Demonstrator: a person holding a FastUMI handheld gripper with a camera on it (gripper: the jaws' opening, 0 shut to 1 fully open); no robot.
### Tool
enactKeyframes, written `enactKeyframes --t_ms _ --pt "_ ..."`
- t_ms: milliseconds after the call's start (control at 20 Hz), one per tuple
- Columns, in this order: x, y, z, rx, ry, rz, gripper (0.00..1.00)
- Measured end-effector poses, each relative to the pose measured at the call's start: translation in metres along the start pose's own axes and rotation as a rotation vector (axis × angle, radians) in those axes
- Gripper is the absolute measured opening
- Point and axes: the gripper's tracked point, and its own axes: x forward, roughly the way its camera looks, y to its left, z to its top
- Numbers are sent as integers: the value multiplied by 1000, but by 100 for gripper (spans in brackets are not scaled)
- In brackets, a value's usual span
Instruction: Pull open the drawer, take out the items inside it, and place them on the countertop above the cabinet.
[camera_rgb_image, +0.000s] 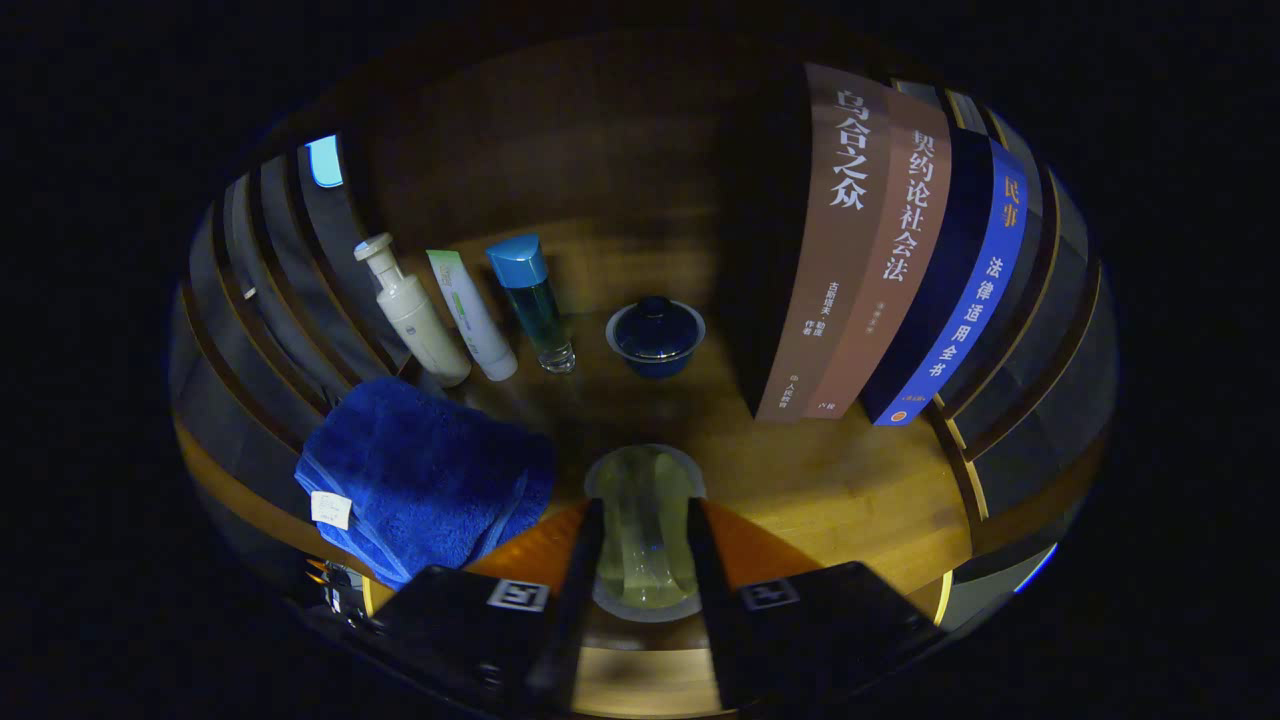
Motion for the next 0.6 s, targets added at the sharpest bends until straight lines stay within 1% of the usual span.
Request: enactKeyframes --t_ms 100,150,250,400,600 --pt "-3 -2 0 3 -6 -3 81" --pt "-4 -2 0 4 -10 -2 91" --pt "-8 -2 -1 4 -20 2 100" --pt "-24 3 -1 7 -63 19 100" --pt "-61 9 -14 6 -166 37 100"
